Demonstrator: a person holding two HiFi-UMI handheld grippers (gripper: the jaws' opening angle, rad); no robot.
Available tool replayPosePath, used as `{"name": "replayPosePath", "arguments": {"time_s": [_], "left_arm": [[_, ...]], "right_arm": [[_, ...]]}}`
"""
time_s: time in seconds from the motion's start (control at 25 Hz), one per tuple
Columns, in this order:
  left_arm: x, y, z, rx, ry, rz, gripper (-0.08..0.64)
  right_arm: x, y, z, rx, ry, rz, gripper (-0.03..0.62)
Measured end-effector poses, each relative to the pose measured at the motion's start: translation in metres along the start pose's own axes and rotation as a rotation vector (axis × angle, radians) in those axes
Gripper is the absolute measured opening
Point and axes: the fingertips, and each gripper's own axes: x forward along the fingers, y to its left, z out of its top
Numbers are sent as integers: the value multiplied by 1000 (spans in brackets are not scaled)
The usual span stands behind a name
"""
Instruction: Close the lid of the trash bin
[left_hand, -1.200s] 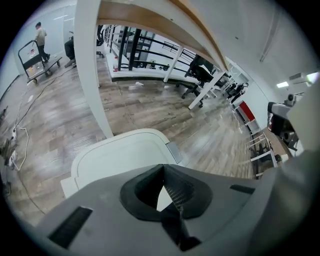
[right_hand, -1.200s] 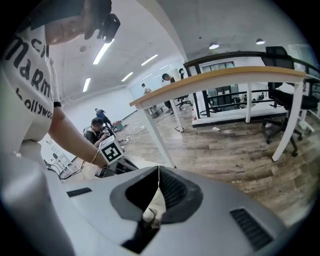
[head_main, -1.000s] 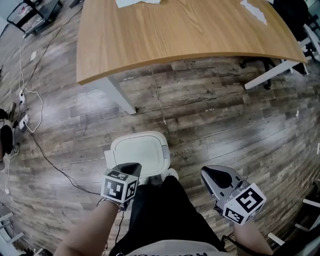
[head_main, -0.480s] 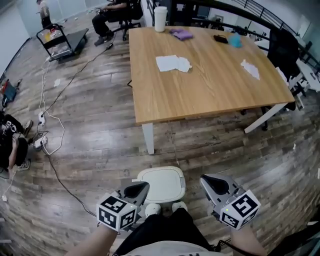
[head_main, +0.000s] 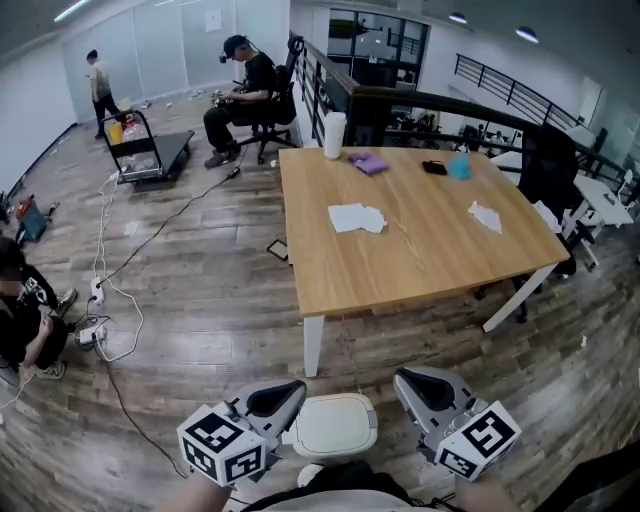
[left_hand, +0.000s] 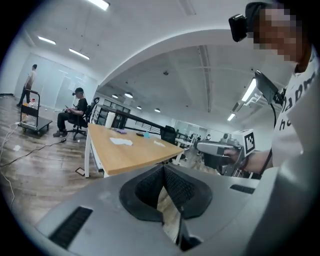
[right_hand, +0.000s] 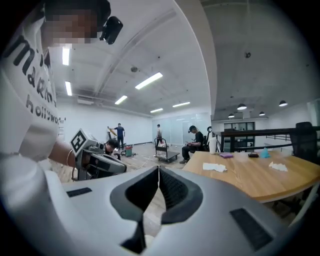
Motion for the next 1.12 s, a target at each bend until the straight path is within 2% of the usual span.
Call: {"name": "replayPosePath", "arguments": {"time_s": [0.12, 0.2, 0.28, 0.52, 0.72, 1.12], "left_arm": [[-1, -4, 21, -8, -45, -6, 6], [-2, -11, 32, -9, -67, 2, 6], [-4, -18, 42, -12, -97, 19, 6], [0, -32, 60, -6, -151, 44, 6], [9, -37, 53, 6, -126, 64, 6], [4, -27, 47, -4, -123, 141, 6]], "right_arm": [[-11, -3, 25, 55, -103, 23, 11], [-19, -4, 31, 99, -128, 61, 11], [-24, -8, 27, 117, -116, 73, 11], [-23, -25, 8, 92, -45, 70, 11], [-17, -32, -12, 88, 4, 92, 9], [-7, -40, -20, 65, 40, 128, 9]]}}
